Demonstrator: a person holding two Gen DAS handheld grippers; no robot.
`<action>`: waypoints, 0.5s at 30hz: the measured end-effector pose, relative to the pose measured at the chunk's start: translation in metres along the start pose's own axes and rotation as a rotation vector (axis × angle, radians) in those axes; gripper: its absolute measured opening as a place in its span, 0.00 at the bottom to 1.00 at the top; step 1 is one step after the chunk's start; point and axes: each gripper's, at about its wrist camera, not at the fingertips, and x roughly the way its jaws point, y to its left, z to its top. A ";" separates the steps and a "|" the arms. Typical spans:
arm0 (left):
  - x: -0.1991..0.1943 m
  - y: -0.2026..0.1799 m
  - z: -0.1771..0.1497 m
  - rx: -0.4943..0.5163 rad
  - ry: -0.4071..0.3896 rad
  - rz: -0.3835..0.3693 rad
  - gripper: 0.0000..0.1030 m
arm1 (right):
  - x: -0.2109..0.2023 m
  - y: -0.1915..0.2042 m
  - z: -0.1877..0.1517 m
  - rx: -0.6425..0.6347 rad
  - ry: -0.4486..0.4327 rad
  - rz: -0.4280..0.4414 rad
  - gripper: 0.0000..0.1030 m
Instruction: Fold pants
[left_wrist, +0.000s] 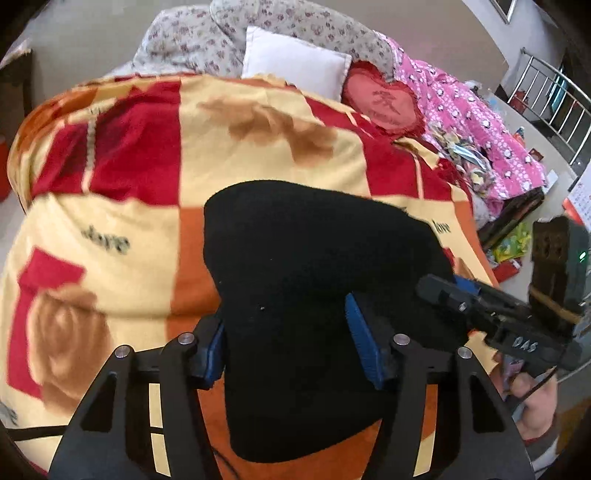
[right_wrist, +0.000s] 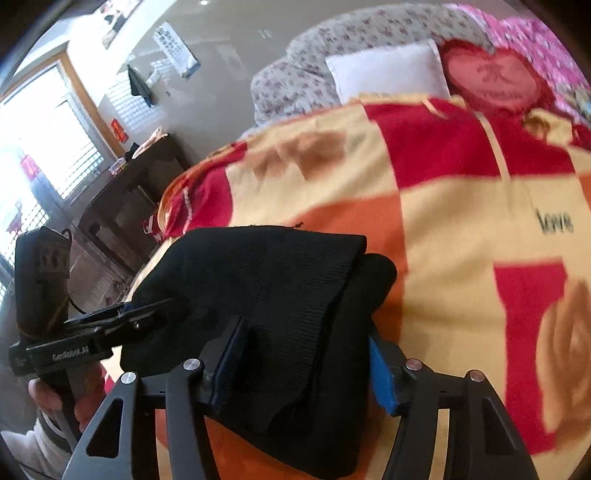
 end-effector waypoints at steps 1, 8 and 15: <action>0.000 0.000 0.004 0.002 -0.009 0.011 0.56 | 0.000 0.003 0.006 -0.006 -0.008 0.003 0.58; 0.027 0.024 0.025 -0.046 0.027 0.081 0.56 | 0.031 0.013 0.054 -0.056 -0.018 0.003 0.58; 0.049 0.046 0.018 -0.115 0.066 0.131 0.71 | 0.066 -0.011 0.052 -0.040 0.046 -0.113 0.58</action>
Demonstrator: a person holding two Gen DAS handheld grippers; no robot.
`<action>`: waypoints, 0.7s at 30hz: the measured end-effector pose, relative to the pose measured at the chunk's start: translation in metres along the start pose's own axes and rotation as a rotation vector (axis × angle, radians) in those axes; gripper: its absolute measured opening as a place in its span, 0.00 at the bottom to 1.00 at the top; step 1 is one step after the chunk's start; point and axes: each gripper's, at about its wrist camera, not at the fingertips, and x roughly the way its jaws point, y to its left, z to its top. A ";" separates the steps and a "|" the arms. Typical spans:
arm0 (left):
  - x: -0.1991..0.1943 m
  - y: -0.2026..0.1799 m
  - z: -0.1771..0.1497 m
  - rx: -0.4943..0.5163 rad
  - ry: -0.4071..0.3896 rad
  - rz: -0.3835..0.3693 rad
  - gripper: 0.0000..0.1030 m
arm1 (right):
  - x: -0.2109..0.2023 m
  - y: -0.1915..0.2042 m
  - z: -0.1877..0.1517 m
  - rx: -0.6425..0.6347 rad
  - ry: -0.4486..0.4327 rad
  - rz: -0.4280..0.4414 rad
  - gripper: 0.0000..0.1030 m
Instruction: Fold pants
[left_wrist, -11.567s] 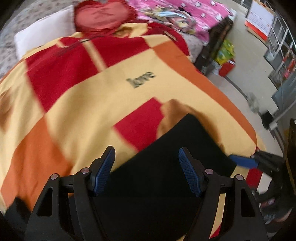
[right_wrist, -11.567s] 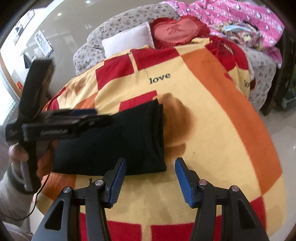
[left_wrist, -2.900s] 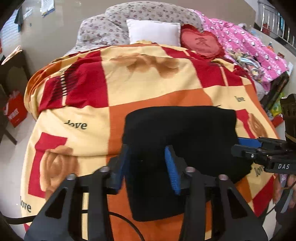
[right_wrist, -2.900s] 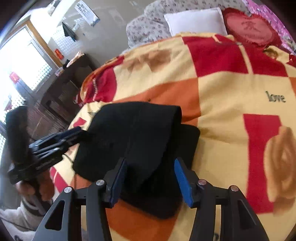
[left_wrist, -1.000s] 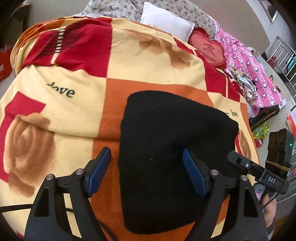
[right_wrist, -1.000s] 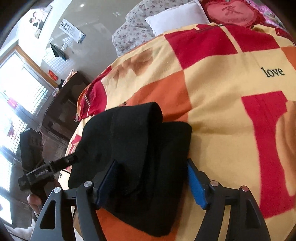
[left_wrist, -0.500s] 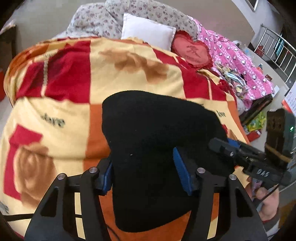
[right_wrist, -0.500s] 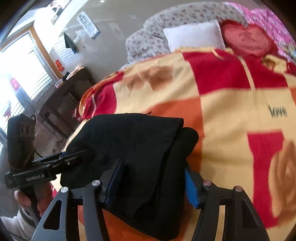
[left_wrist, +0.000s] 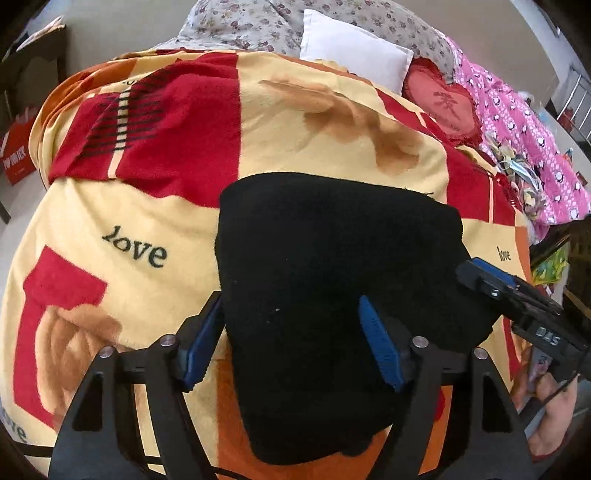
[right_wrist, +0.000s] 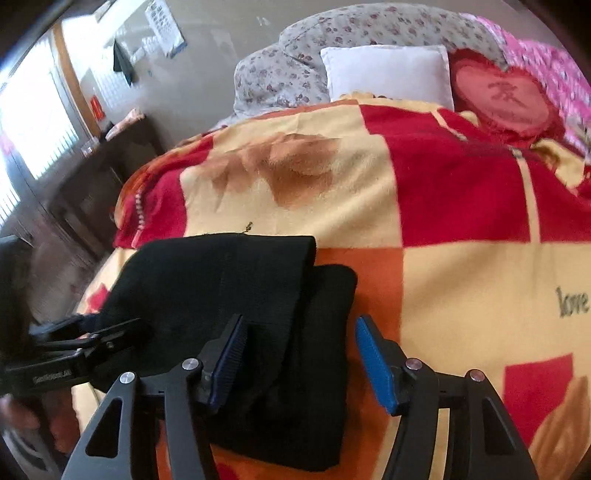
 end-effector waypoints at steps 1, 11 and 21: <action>-0.001 0.000 0.000 0.001 0.000 0.003 0.71 | -0.005 -0.001 0.000 0.004 -0.006 0.006 0.58; -0.020 -0.012 -0.003 0.064 -0.047 0.098 0.71 | -0.039 0.049 0.010 -0.156 -0.068 0.005 0.58; -0.025 0.000 -0.017 0.030 -0.055 0.103 0.71 | -0.001 0.041 -0.019 -0.156 0.029 -0.084 0.58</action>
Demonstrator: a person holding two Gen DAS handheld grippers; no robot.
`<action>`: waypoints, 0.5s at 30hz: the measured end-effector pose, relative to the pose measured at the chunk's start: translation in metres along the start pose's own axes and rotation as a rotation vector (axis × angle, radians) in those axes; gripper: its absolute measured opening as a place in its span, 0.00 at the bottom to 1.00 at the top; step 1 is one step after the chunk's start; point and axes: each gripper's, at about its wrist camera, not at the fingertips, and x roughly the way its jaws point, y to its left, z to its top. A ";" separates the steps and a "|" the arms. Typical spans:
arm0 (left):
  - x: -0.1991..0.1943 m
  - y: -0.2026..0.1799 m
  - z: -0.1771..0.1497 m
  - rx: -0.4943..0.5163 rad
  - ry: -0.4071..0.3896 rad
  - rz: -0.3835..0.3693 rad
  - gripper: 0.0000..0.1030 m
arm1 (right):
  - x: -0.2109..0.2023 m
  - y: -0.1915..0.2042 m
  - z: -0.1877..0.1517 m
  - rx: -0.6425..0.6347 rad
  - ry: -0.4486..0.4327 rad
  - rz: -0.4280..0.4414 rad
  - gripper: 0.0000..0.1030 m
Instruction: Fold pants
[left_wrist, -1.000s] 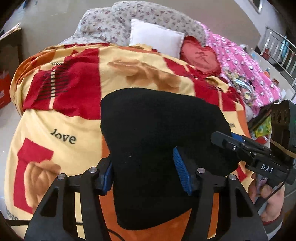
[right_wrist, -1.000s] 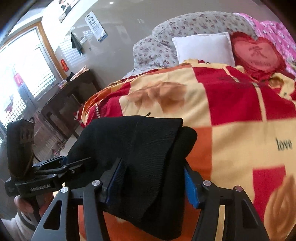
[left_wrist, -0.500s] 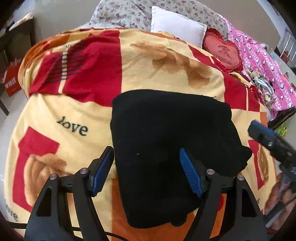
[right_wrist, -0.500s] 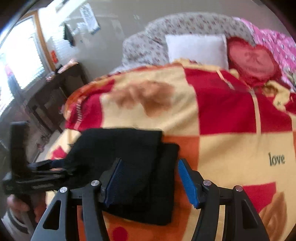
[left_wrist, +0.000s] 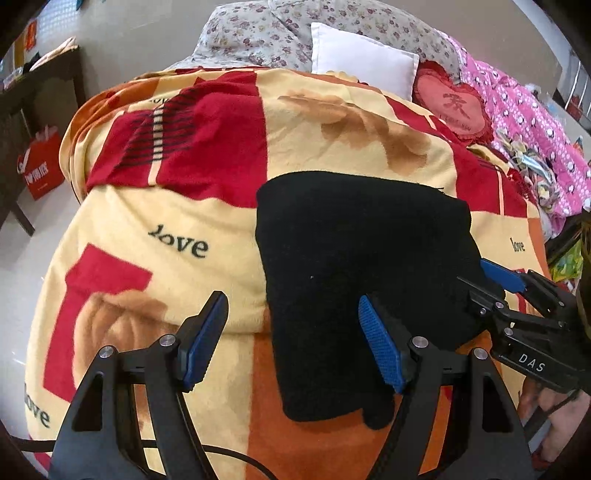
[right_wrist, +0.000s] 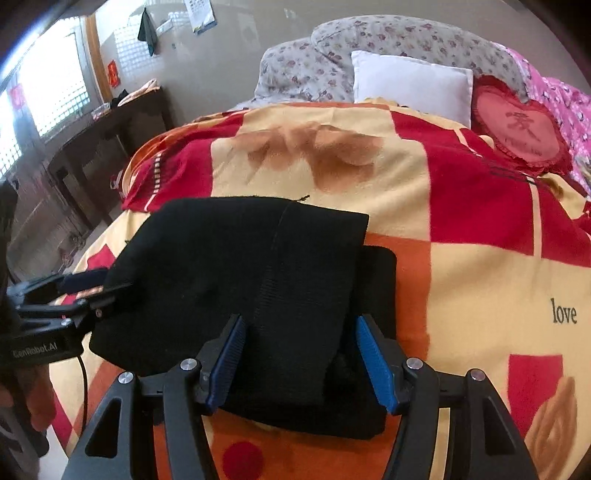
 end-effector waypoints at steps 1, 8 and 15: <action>-0.001 0.001 -0.001 -0.008 0.000 -0.003 0.71 | -0.001 0.002 0.000 -0.007 0.003 -0.010 0.58; -0.016 -0.002 -0.003 0.002 -0.054 0.039 0.71 | -0.020 0.010 0.001 -0.024 -0.016 -0.033 0.58; -0.030 -0.013 -0.008 0.060 -0.133 0.106 0.71 | -0.035 0.015 -0.003 -0.029 -0.040 -0.047 0.58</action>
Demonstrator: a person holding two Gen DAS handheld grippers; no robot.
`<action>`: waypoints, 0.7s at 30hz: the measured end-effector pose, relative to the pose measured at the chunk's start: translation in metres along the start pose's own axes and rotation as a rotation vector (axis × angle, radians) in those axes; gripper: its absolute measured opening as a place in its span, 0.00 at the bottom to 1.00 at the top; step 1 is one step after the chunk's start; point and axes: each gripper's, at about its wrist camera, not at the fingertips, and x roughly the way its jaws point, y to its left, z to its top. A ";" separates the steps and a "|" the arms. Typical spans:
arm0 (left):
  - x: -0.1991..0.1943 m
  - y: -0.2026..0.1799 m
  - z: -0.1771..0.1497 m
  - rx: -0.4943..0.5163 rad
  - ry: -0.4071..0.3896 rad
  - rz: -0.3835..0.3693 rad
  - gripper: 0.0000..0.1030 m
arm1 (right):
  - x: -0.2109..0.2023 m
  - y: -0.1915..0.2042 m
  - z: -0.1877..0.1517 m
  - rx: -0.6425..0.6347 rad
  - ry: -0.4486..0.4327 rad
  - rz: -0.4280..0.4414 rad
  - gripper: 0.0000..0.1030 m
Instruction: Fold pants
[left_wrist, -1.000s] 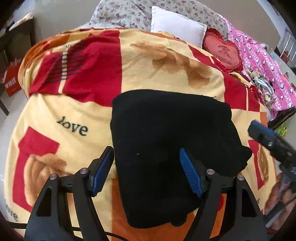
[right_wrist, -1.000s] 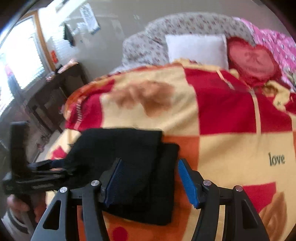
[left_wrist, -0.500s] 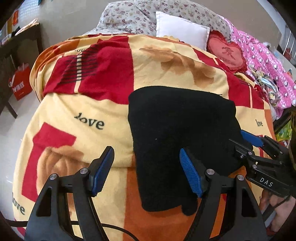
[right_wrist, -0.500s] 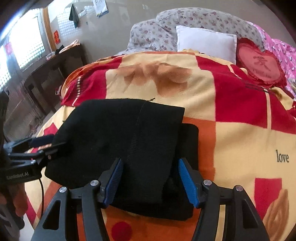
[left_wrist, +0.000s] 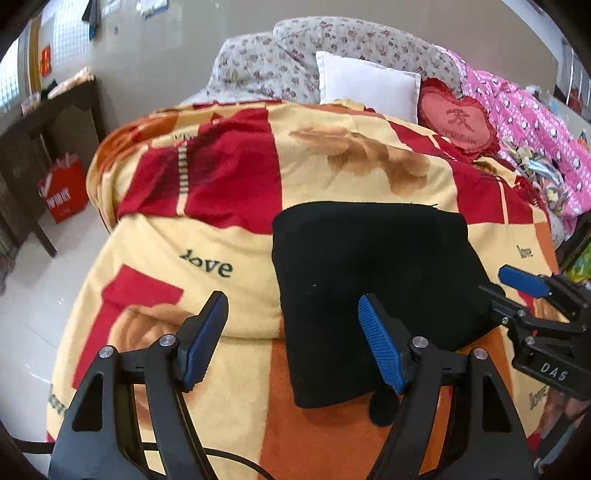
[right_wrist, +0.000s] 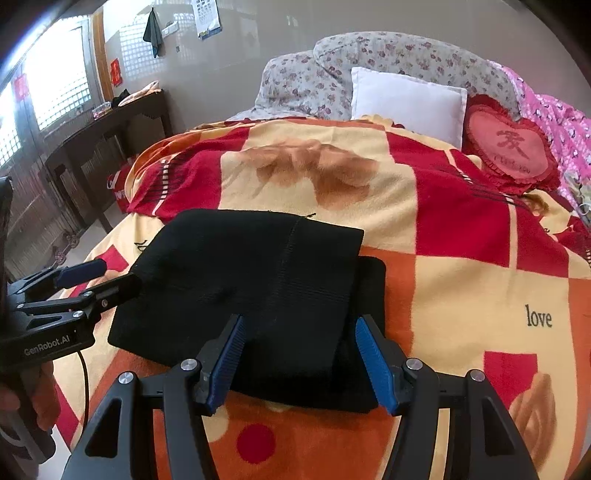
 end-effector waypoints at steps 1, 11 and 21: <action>-0.001 -0.001 -0.001 0.007 -0.005 0.005 0.71 | -0.002 0.000 -0.001 0.004 -0.003 -0.001 0.58; -0.014 -0.009 -0.009 0.006 -0.037 0.031 0.71 | -0.013 -0.004 -0.007 0.039 -0.012 -0.012 0.58; -0.023 -0.006 -0.011 -0.029 -0.063 0.033 0.71 | -0.017 -0.005 -0.011 0.053 -0.011 -0.016 0.58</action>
